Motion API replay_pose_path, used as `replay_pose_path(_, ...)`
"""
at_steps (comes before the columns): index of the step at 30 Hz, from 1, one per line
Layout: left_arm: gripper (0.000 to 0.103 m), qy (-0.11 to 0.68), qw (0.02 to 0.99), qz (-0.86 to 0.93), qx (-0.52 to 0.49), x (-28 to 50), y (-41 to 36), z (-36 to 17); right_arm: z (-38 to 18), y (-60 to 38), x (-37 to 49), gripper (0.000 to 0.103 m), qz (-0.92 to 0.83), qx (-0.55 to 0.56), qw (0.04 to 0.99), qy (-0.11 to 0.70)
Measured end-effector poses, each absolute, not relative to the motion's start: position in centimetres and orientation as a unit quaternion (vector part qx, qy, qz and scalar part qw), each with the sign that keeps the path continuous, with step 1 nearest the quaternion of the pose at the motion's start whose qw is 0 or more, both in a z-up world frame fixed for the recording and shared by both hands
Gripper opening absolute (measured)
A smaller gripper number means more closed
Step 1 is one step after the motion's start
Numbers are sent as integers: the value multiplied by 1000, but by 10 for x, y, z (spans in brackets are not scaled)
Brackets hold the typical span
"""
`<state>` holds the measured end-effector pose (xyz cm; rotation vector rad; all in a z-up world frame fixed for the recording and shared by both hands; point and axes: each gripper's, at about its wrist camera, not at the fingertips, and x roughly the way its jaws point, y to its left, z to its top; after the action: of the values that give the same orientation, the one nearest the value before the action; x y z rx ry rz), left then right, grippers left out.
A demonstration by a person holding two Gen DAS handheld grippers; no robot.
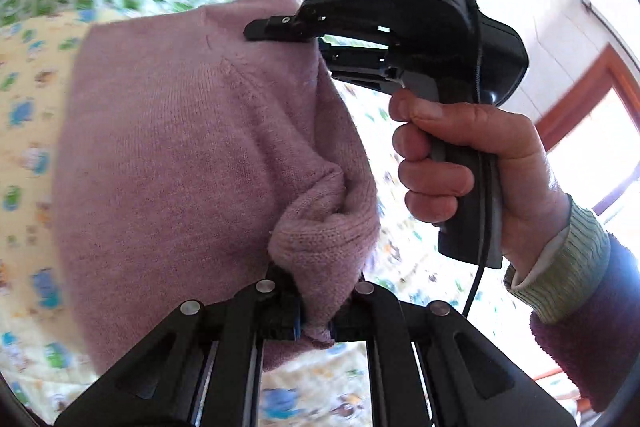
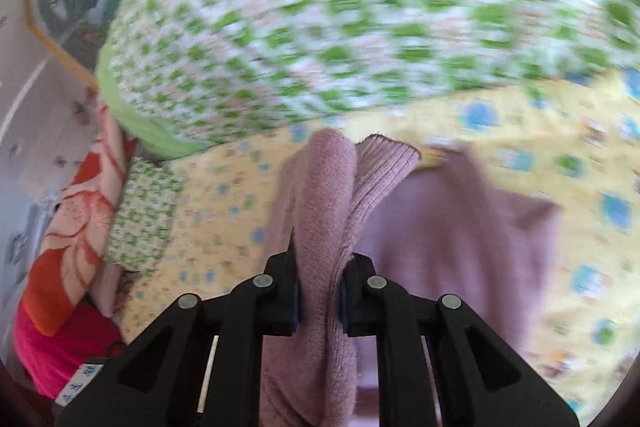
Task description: Fold small clothes
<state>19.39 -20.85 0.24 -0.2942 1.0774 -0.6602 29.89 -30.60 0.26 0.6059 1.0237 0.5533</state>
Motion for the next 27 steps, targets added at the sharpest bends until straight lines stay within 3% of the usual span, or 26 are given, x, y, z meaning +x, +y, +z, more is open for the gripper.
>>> replay_pose_path(5, 7, 525, 781, -316, -121, 195, -235, -16, -36, -348, 283, 16, 201, 307, 789, 493)
replay_pose_path(18, 8, 554, 768, -304, -104, 222, -247, -38, -57, -354, 288, 16, 191, 314, 793, 486)
replay_pose_path(23, 22, 565, 755, -312, -112, 223, -254, -45, -74, -360, 285, 21, 181, 326, 784, 497)
replay_pose_path(27, 43, 573, 745, -321, -120, 222, -251, -45, -68, -372, 277, 25, 171, 344, 785, 486)
